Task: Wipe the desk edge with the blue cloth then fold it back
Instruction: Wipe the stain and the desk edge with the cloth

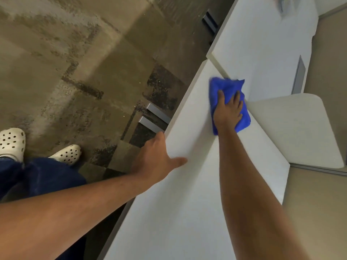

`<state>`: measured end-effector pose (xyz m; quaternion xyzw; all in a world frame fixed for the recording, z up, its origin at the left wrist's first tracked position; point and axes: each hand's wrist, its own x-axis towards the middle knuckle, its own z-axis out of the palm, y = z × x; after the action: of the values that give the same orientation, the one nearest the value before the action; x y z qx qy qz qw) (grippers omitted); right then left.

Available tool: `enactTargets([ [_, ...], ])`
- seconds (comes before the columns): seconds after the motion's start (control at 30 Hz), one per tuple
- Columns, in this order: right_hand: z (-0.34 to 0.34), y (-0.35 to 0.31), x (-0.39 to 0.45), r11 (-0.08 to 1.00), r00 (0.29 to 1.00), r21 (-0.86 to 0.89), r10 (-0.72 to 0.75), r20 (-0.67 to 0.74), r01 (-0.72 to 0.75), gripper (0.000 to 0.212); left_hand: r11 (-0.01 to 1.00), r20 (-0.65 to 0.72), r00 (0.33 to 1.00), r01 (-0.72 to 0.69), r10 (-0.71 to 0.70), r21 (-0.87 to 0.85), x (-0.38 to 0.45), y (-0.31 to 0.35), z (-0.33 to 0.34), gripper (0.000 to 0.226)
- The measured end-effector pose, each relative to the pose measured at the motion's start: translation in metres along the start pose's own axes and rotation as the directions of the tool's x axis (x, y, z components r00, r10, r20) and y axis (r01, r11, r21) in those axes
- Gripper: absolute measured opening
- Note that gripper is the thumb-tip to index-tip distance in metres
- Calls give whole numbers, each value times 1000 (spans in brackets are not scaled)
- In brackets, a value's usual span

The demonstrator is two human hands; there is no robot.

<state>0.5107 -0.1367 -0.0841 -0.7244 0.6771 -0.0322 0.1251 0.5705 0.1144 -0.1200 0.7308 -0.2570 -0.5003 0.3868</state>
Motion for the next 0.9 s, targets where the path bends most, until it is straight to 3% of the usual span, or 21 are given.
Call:
enactTargets([
  [0.07, 14, -38, 5, 1000, 1000, -17, 7, -7, -7, 74, 1000, 1, 1000, -12, 12, 2, -2, 2, -1, 72],
  [0.17, 30, -60, -13, 958, 960, -61, -280, 30, 281, 69, 1000, 8, 1000, -5, 5, 23, -5, 5, -1, 71],
  [0.27, 24, -28, -29, 844, 841, -35, -529, 113, 535, 63, 999, 12, 1000, 3, -3, 41, -3, 7, -1, 71],
  [0.33, 9, 7, -19, 829, 821, 10, -556, 130, 560, 65, 998, 2, 1000, -5, 5, 55, -2, 6, -2, 71],
  [0.4, -5, 32, -3, 905, 900, 34, -425, 94, 424, 68, 999, 5, 1000, -8, 8, 49, -3, 5, -3, 70],
  [0.47, -14, 44, 5, 986, 986, 40, -166, 24, 165, 71, 999, 5, 1000, -6, 6, 53, -3, 5, -3, 72],
  [0.57, -8, 39, -13, 985, 984, 16, 173, -50, -173, 73, 997, 7, 1000, 1, -2, 83, -5, 7, -3, 75],
  [0.63, 6, 35, -46, 980, 978, 1, 196, -67, -197, 76, 998, 12, 1000, 4, -5, 66, -4, 6, -1, 77],
  [0.73, 18, 52, -114, 998, 997, 12, -62, -48, 62, 84, 1000, 15, 1000, 7, -7, -11, -2, 4, 4, 81],
  [0.83, -3, 83, -119, 928, 921, 19, -372, 112, 372, 72, 998, 29, 1000, 9, -7, -55, 1, 2, 4, 76],
  [0.9, -19, 91, -81, 911, 901, -20, -405, 153, 413, 70, 998, 41, 999, 7, -4, -66, 2, 1, 4, 74],
])
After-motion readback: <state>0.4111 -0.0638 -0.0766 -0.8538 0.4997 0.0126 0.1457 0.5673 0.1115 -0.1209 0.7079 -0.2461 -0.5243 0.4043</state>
